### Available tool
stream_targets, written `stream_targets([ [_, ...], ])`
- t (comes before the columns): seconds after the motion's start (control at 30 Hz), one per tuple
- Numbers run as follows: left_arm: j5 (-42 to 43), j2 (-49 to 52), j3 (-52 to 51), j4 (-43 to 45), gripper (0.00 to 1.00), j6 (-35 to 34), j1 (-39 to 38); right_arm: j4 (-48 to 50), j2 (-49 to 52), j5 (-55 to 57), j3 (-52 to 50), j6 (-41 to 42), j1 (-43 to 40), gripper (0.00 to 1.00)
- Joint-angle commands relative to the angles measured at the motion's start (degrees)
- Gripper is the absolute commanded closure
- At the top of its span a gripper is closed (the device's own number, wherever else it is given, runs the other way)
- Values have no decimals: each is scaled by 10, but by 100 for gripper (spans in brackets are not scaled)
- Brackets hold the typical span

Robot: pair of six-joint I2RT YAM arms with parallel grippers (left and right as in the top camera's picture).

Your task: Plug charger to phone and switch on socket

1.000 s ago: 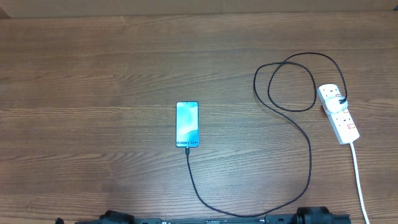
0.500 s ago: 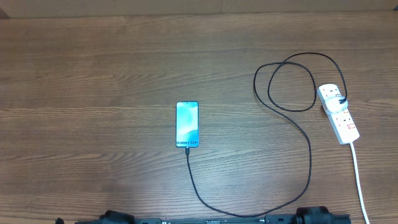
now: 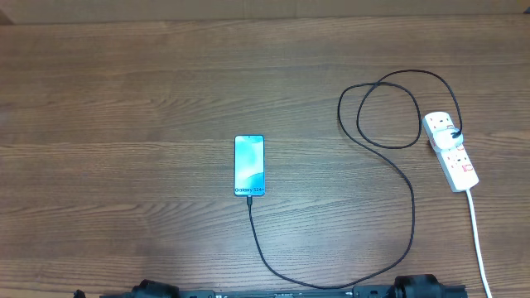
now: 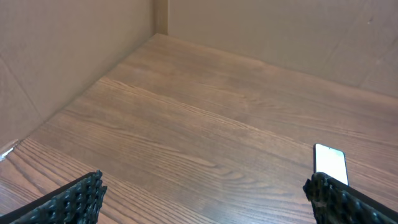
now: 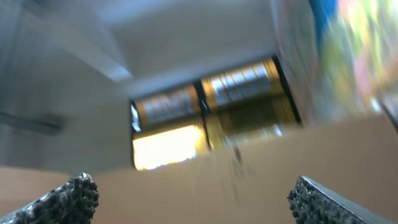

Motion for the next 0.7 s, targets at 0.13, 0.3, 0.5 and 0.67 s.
stream_targets([
  [0.13,-7,-8,-2,-1,1,-2,-4,19,-3,47,-215,0,1,0],
  [0.3,-7,-8,-2,-1,0,-2,-4,83,-3,100,-373,42,1,0],
  [0.5,-7,-8,-2,-1,0,-2,-4,151,-3,236,-527,207,1,0],
  [0.67,-7,-8,-2,-1,1,-2,-4,198,-3,289,-624,319,1,0],
])
